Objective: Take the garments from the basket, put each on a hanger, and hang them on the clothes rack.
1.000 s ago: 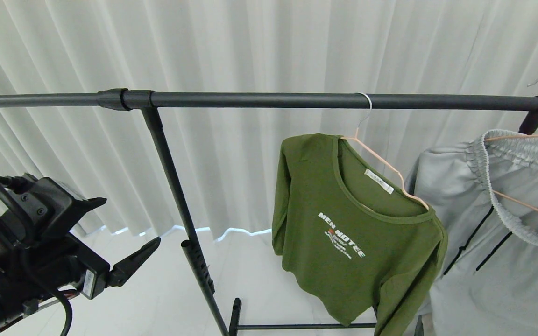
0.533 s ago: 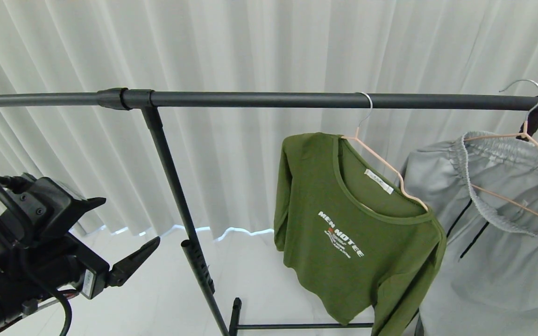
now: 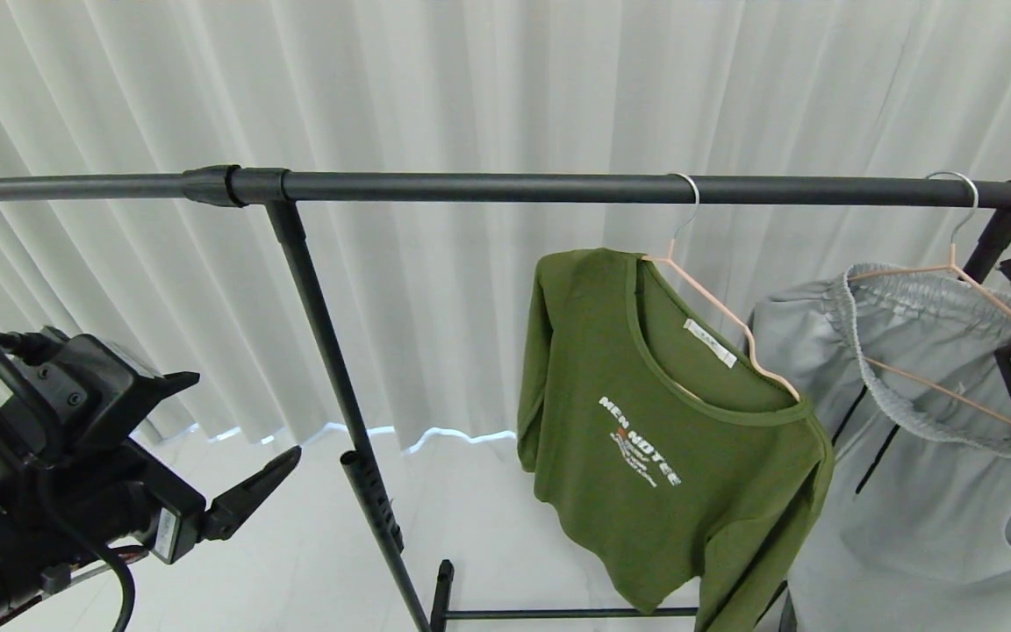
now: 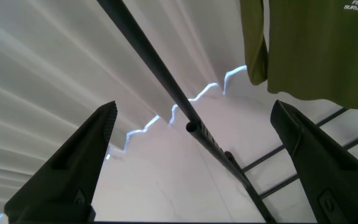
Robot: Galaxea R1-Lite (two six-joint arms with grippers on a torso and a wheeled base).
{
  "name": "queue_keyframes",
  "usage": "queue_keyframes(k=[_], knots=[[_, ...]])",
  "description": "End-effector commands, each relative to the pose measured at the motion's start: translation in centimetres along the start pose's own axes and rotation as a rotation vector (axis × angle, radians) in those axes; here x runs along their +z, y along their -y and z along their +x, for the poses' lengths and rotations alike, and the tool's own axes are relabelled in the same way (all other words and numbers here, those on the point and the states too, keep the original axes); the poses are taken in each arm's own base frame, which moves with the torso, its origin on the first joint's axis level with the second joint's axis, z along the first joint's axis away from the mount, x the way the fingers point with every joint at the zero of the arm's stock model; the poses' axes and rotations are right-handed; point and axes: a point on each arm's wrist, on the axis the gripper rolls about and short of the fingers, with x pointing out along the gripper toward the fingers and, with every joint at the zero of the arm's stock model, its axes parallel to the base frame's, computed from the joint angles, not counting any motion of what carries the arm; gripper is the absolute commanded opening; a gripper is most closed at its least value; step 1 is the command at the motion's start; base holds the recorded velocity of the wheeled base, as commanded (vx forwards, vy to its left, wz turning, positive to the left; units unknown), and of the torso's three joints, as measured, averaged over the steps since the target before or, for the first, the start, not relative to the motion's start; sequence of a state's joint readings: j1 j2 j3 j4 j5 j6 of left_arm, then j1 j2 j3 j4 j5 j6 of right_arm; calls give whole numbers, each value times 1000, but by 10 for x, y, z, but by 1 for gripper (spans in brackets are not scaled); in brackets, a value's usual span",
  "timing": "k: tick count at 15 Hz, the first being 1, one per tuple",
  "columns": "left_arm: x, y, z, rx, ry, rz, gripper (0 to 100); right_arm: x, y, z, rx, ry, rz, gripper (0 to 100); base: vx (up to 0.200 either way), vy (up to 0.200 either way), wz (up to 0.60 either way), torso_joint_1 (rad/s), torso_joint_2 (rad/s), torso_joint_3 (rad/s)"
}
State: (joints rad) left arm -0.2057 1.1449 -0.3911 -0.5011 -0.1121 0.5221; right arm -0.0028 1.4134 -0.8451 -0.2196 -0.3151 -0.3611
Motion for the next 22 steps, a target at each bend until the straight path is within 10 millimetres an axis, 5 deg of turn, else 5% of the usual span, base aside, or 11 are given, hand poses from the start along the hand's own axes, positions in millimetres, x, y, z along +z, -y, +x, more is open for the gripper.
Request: queue_keyframes(k=[1, 2, 3, 8, 13, 22], knots=[[0, 0, 0, 0, 2, 0, 100, 1, -6, -1, 21, 11, 2, 0, 0, 0, 0, 0, 0, 0], [0, 0, 0, 0, 2, 0, 100, 2, -8, -2, 28, 16, 10, 0, 0, 0, 0, 0, 0, 0], [0, 0, 0, 2, 0, -2, 100, 2, -8, -3, 32, 18, 11, 100, 0, 0, 0, 0, 0, 0], [0, -1, -1, 6, 1, -4, 100, 3, -3, -21, 25, 61, 44, 100, 0, 0, 0, 0, 0, 0], [-6, -7, -2, 55, -33, -21, 100, -1, 6, -66, 41, 170, 120, 100, 0, 0, 0, 0, 0, 0], [-28, -20, -31, 254, -102, -83, 100, -46, 11, -116, 91, 243, 145, 100, -156, 0, 0, 1, 1, 1]])
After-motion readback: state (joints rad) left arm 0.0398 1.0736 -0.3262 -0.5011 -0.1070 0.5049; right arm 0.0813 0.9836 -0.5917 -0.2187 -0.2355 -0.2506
